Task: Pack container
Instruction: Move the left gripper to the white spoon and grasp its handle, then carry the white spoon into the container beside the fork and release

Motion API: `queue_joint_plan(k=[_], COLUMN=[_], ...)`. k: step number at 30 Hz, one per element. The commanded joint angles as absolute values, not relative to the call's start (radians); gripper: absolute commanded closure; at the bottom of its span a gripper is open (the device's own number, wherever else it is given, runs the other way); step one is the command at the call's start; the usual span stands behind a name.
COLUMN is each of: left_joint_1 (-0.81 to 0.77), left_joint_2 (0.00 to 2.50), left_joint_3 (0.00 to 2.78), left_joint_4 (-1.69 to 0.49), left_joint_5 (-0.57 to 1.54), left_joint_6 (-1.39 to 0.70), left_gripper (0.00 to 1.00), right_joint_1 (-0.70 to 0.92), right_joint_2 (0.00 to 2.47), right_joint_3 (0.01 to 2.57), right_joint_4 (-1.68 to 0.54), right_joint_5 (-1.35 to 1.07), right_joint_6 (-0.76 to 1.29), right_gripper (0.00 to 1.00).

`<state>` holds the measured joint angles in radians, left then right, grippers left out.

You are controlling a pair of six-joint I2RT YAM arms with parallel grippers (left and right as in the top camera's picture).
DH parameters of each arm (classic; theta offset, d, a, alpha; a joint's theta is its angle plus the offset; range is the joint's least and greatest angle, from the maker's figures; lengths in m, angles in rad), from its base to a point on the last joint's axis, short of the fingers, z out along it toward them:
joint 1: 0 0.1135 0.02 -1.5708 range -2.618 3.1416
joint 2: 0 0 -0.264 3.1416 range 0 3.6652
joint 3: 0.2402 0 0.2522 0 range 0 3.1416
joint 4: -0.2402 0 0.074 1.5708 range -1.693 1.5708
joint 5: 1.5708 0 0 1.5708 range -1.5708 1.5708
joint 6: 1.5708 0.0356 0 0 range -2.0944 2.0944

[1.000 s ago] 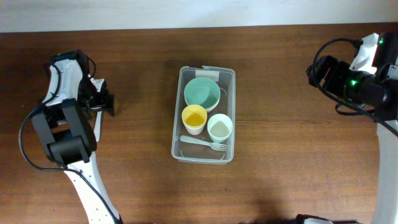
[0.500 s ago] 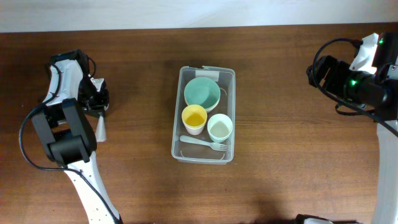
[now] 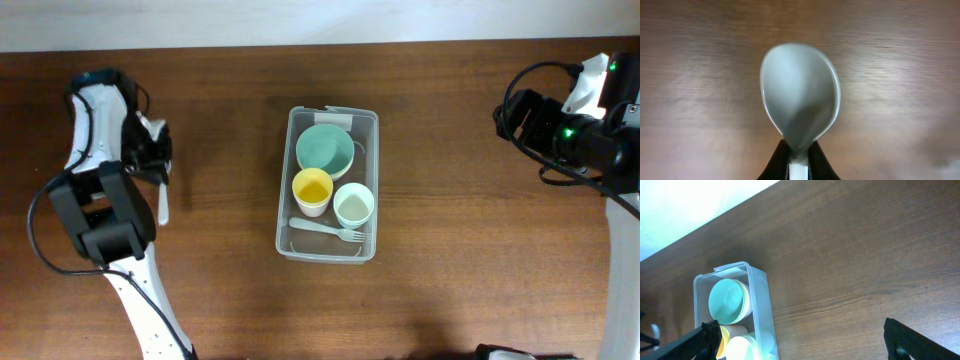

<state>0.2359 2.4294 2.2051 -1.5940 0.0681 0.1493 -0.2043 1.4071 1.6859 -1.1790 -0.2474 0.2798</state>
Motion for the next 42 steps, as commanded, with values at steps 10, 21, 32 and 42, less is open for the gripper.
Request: queue_joint_plan(k=[10,21,32,42], left_joint_1=[-0.033,-0.351,-0.479,-0.608], left_joint_2=[2.095,2.032,2.032,2.032], left_joint_3=[2.516,2.423,2.038,1.94], left_joint_4=[-1.688,-1.688,-1.638,-1.606], left_joint_5=[0.179,0.18,0.253,0.3], left_joint_6=[0.443,0.864,1.124,1.182], left_gripper=[0.99,0.99,0.99,0.99], right_joint_1=[-0.211,-0.211,-0.211,-0.211], right_joint_2=[1.403,1.403,1.403,1.403], right_joint_3=[1.696,1.696,1.696,1.696], right_joint_4=[-1.179,-1.179,-1.179,-1.179], right_joint_5=[-0.238,-0.238,-0.238,-0.238], right_joint_6=[0.269,0.269,0.269,0.269], right_gripper=[0.01,0.01,0.01,0.01])
